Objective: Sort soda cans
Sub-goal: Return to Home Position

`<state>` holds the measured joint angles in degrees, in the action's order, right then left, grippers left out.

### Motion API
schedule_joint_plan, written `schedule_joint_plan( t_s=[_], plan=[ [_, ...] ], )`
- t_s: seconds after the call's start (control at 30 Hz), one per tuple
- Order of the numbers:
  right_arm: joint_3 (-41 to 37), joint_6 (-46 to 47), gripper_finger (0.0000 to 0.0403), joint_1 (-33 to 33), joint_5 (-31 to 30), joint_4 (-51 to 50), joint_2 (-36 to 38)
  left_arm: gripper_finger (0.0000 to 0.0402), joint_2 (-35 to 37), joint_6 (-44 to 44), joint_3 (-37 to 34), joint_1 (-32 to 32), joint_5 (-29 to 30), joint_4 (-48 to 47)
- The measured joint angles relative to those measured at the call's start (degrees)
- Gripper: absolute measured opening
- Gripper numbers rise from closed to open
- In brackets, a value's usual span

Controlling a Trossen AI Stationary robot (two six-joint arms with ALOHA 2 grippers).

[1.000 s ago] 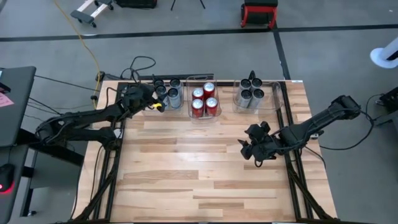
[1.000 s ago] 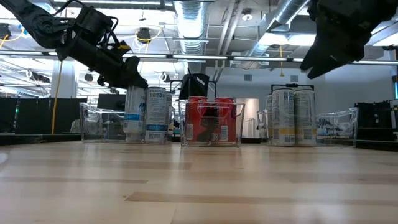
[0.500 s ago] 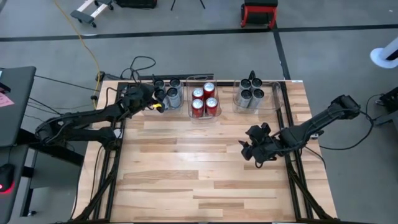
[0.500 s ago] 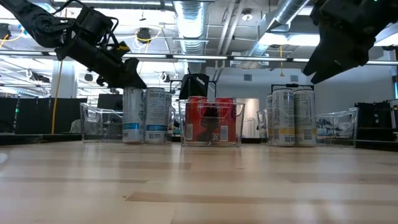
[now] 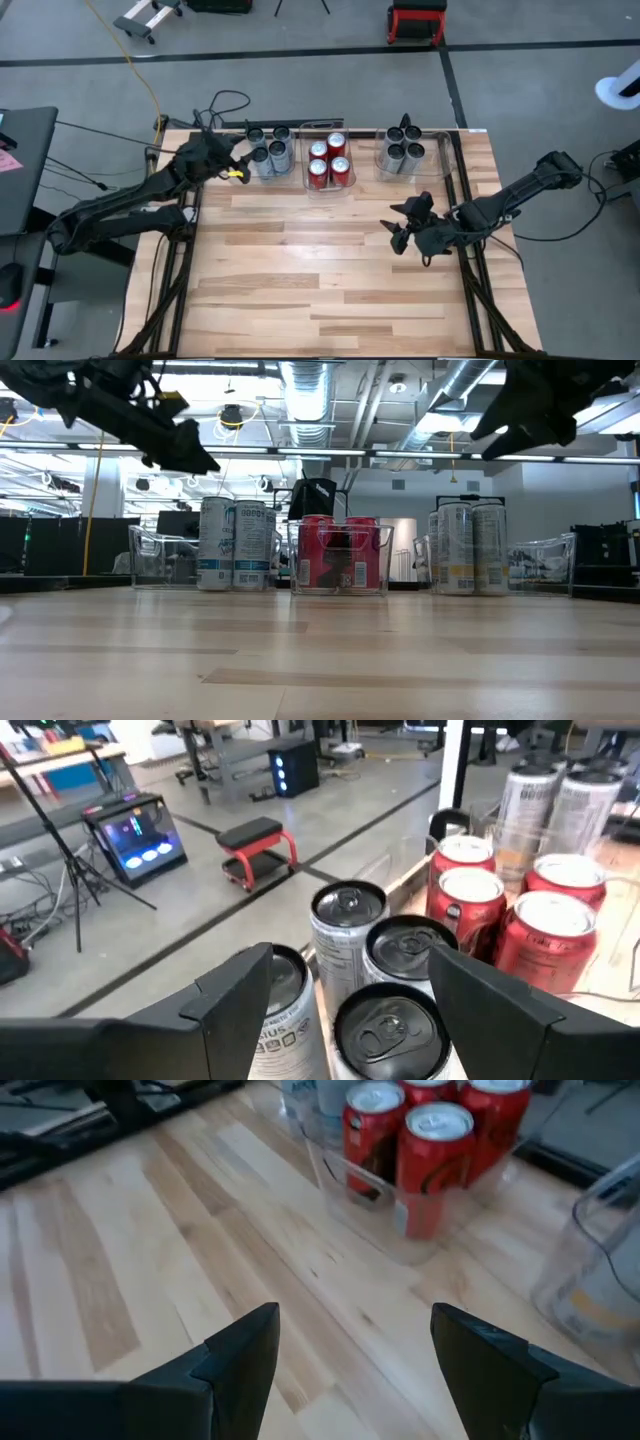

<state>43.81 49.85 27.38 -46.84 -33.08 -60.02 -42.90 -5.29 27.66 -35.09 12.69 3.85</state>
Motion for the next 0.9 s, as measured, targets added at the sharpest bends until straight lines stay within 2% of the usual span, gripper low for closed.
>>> schedule_joint_plan(
  t_s=[0.13,0.27,0.37,0.43,0.53,0.63,0.77,0.9],
  plan=[
    [0.02,-2.19,0.0279,-0.22,-1.88,-0.23,1.31,0.0263,6.33,1.22,0.24,0.00,-2.11,-5.14],
    [0.04,-1.64,0.0279,-2.05,-2.48,-6.39,0.51,0.0263,13.76,4.52,0.30,0.09,-9.47,-11.02],
    [0.00,6.27,0.0277,-4.16,-2.48,-10.14,-0.14,0.0263,18.96,7.39,0.31,0.80,-12.42,-16.17],
    [0.00,7.16,0.0273,-4.89,-2.78,-9.79,-0.04,0.0263,22.10,8.73,0.19,1.92,-12.53,-18.77],
    [0.00,-1.01,0.0265,-3.33,-4.54,-4.70,-0.12,0.0253,25.77,9.40,-2.29,3.90,-13.75,-17.63],
    [0.02,-8.08,0.0250,-2.01,-7.09,0.29,0.16,0.0226,27.56,9.78,-5.41,5.45,-15.58,-14.60],
    [0.02,-11.16,0.0200,-1.09,-8.66,1.00,1.46,0.0175,28.09,11.16,-9.24,7.49,-20.88,-8.50],
    [0.00,-12.11,0.0106,0.71,-8.85,-2.18,4.77,0.0124,28.07,10.34,-10.86,10.00,-21.90,-4.98]
  ],
)
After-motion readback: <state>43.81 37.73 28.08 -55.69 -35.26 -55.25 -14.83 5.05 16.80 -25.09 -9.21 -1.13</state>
